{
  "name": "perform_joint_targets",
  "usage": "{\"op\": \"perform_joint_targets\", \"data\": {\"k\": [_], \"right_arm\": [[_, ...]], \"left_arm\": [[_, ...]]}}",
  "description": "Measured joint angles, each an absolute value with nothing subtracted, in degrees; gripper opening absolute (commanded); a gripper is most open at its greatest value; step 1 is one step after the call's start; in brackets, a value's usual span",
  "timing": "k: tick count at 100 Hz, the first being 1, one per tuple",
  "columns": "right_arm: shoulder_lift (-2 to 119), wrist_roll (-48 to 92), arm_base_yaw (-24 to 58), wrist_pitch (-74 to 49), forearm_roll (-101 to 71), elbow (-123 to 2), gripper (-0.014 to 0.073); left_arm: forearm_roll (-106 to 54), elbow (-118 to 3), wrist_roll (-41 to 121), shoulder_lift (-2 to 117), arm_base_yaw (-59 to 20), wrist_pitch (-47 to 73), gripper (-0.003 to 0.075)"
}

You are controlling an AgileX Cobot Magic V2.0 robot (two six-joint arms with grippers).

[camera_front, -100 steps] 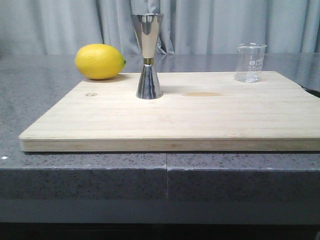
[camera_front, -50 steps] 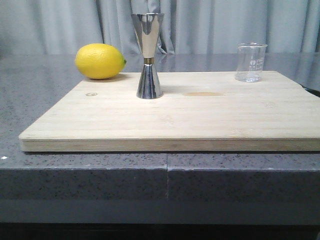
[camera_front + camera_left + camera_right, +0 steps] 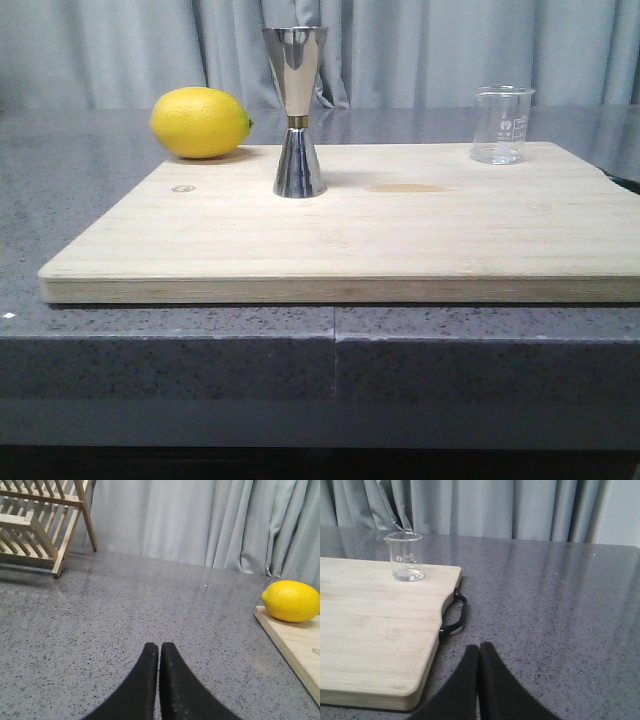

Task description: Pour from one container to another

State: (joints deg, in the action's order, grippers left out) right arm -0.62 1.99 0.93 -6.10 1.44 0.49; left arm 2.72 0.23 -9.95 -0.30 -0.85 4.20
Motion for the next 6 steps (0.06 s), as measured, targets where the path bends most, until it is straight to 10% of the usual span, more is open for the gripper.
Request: {"op": "perform_joint_targets", "data": {"k": [6], "right_arm": [[-0.6, 2.0, 0.9, -6.1, 1.4, 0.5, -0.0069]], "left_arm": [[2.7, 0.2, -9.9, -0.3, -0.8, 4.2, -0.0021]]}}
